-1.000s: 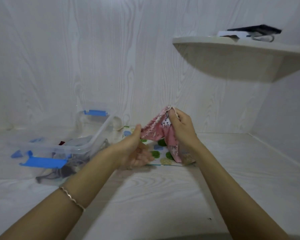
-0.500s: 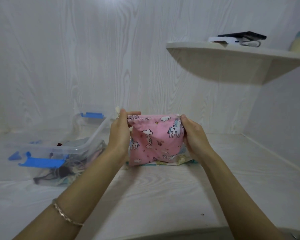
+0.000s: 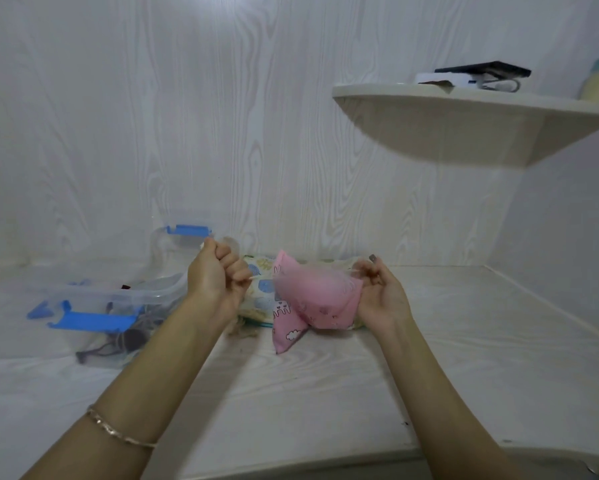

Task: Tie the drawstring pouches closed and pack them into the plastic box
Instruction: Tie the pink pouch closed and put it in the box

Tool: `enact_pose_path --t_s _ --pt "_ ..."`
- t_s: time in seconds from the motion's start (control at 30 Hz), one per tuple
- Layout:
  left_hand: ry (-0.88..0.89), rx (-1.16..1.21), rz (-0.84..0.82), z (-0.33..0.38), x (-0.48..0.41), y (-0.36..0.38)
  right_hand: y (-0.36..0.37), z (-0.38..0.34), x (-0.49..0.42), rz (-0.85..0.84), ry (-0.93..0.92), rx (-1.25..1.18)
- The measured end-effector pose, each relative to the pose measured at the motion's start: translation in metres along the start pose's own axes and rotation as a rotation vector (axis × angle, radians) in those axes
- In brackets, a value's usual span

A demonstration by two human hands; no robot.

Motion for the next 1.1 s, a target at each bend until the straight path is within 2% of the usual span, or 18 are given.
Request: enact_pose_path --t_s 0.13,0.3,0.43,0.53,0.63,0.7,0.8,0.87,0.97,1.1 --pt "0.031 -0.17 0.028 0.015 -0.002 -0.015 -0.02 -0.002 -0.008 0.014 0.081 -0.018" --pt "-0.004 -0.4 -0.093 0.0 0.008 0.002 -0.027 0.005 -0.012 0.052 0.041 0.404" --pt "-0.112 -0.54 -0.265 -0.023 0.018 0.03 0.011 0.03 0.003 -0.196 0.073 0.763" --pt "-0.144 -0.477 -0.318 -0.031 0.013 0.047 0.044 0.05 0.03 -0.446 0.143 1.062" --pt "-0.075 -0.429 -0.335 -0.027 0.008 0.065 0.06 0.06 0.051 -0.616 0.175 1.313" --pt "-0.035 -0.537 -0.379 -0.027 0.009 0.071 0.065 0.059 0.058 -0.631 0.103 1.432" --pt "0.053 -1.088 -0.502 -0.036 0.017 0.069 0.066 0.047 0.055 -0.516 0.016 1.366" --pt "0.167 -1.284 -0.603 -0.043 0.022 0.066 0.064 0.038 0.05 -0.436 -0.012 1.311" --pt "0.309 -1.345 -0.642 -0.048 0.025 0.064 0.065 0.031 0.049 -0.389 -0.055 1.298" --pt "0.285 -1.221 -0.642 -0.048 0.027 0.065 0.069 0.031 0.051 -0.405 -0.062 1.242"
Point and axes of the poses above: each hand's wrist, its own x-axis away from the middle knuckle, its own y-axis out of the palm, z = x × y, the point moved 6 cm from there along -x, towards the middle knuckle, and after that the axes turned 3 degrees about -x, right-handed, at the moved point
